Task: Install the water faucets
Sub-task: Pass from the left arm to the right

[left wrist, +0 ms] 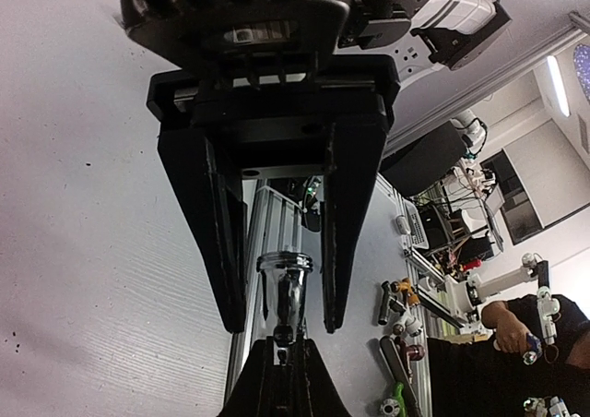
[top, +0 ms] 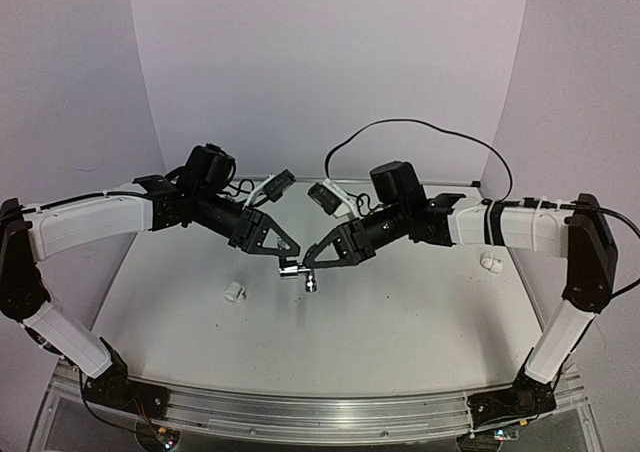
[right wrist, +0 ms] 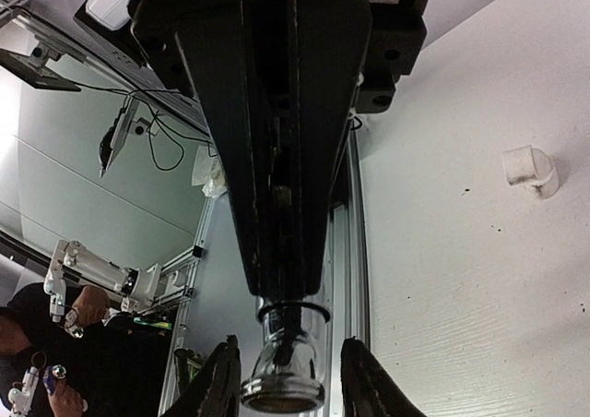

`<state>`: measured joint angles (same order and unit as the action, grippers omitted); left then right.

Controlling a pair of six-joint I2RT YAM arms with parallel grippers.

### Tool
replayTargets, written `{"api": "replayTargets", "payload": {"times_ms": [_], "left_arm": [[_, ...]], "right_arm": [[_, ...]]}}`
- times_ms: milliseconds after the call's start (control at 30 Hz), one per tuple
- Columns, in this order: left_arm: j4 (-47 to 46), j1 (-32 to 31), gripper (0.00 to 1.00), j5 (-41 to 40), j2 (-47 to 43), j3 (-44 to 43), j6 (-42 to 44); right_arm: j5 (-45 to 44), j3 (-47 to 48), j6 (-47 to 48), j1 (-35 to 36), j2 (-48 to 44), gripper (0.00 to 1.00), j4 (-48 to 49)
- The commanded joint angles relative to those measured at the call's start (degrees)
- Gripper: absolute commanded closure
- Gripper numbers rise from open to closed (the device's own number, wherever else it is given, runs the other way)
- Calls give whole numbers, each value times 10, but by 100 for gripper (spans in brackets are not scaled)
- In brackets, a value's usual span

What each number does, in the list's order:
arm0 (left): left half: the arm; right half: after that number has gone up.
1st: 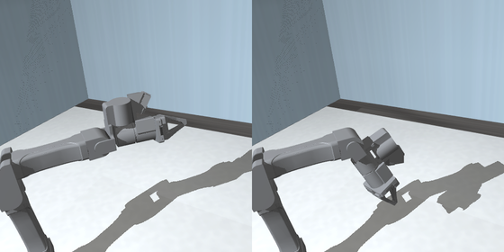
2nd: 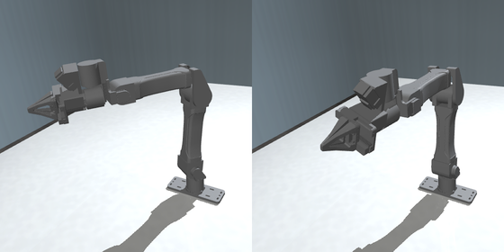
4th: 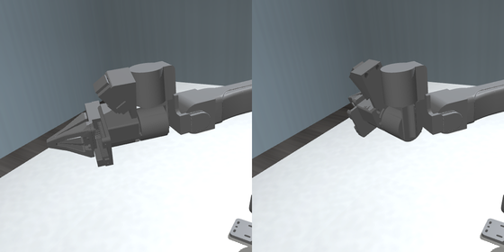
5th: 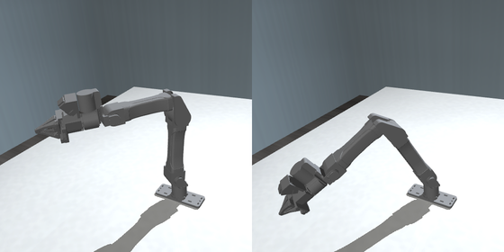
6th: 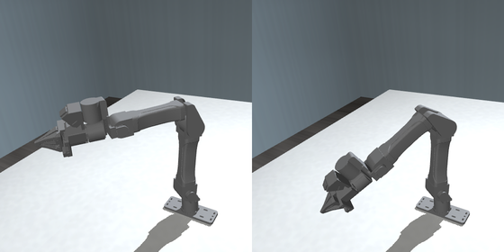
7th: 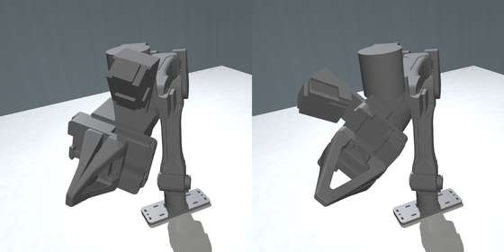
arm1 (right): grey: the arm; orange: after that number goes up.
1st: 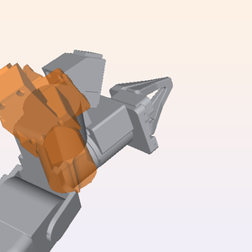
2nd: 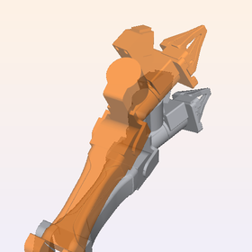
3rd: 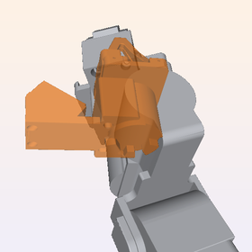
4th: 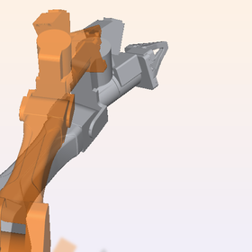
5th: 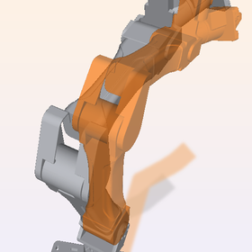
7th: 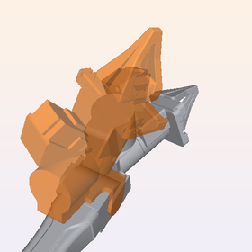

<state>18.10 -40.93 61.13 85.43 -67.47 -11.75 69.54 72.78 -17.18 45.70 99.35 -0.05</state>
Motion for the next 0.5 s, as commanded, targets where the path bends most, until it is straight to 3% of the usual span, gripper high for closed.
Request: {"api": "replayTargets", "payload": {"times_ms": [0, 67, 133, 167, 400, 467], "left_arm": [[-1, 2, 100, 24, 6, -33, 12], [1, 2, 100, 23, 4, -32, 13], [6, 2, 100, 4, 0, -35, 14], [9, 3, 97, -14, -4, -39, 12], [-18, 27, 16, -232, -75, -30, -38], [-98, 34, 10, -305, -132, 25, -91]], "right_arm": [[10, 26, -34, 6, 12, 70, 61], [8, 21, -42, 8, 11, 77, 74], [6, 16, -47, 9, 10, 98, 85], [5, 10, -53, 9, 9, 100, 98], [-131, -84, -182, 8, -36, 100, 264], [-215, -117, -229, 6, -56, 100, 329]]}}
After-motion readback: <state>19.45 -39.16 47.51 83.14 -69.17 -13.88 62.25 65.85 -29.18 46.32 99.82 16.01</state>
